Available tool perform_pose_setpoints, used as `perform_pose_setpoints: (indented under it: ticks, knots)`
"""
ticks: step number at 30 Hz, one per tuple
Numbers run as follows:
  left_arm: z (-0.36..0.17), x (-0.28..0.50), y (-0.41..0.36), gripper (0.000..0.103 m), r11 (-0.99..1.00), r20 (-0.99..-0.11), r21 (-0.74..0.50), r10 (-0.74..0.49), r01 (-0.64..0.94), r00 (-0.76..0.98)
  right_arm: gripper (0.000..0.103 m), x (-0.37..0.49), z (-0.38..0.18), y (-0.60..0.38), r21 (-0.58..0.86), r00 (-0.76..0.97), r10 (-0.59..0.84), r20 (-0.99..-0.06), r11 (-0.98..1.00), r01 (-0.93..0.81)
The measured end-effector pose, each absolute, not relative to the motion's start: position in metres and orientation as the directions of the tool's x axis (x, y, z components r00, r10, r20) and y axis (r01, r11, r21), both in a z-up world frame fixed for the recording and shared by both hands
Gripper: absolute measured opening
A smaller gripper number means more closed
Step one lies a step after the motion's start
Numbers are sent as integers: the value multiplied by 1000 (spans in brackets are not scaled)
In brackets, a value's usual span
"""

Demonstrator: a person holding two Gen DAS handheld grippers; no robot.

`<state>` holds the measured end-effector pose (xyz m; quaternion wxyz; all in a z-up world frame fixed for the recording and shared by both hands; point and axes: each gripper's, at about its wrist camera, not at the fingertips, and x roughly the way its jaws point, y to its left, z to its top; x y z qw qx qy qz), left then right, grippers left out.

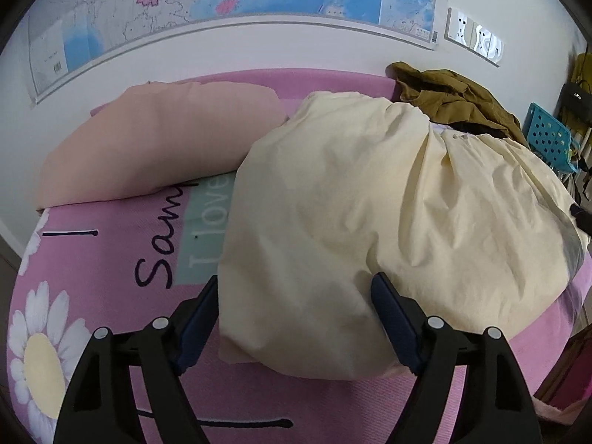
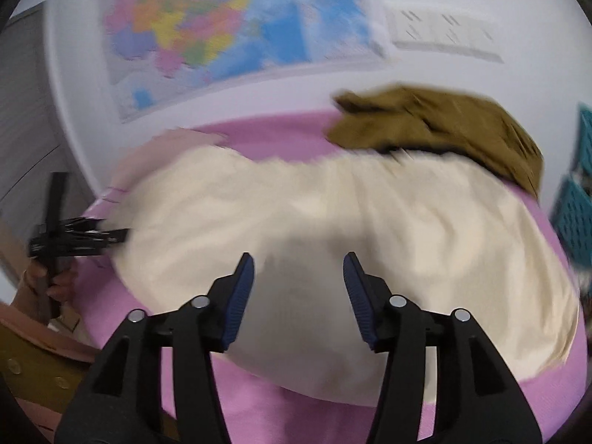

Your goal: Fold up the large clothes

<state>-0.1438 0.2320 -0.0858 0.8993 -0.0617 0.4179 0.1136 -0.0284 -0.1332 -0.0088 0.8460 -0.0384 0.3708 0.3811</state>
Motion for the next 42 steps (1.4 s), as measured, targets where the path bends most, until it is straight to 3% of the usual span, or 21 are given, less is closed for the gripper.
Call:
perform_pose_setpoints:
  ticks: [2,4,11,21,24,26,31,36,42]
  knots:
    - [-83,-145,229,80,965,-763,-8,164,-263,625,70,-41,0,-110,186,405,645,-648,650,-736]
    - [-81,-145,227,86,963,-765,-1,174,-271,621,75,-47,1,-92,176,371,663,-650,607,-775]
    - [-76,-155,224,90,961,-762,-39,150,-275,630,81,-83,-26,-21,20,274,616,-738,426,-904]
    - [-79,-169,230,96,955,-771,-116,87,-274,631,81,-101,-60,1,-266,430,492,-757,368,-891]
    - [-83,-174,233,96,949,-784,-189,9,-253,621,74,-99,-62,2,-279,443,501,-744,370,-886]
    - [-86,-179,233,96,944,-781,-234,-40,-232,623,62,-99,-58,1,-266,430,514,-742,363,-893]
    - [-89,-191,227,94,910,-734,-394,-229,-127,639,45,-87,-40,-5,-176,385,557,-736,392,-903]
    - [-96,-176,210,93,863,-694,-503,-367,-52,620,43,-72,-27,-12,-66,343,608,-716,430,-900]
    - [-106,-151,212,93,747,-595,-663,-481,-55,643,42,-74,-24,-14,-39,343,622,-704,448,-893]
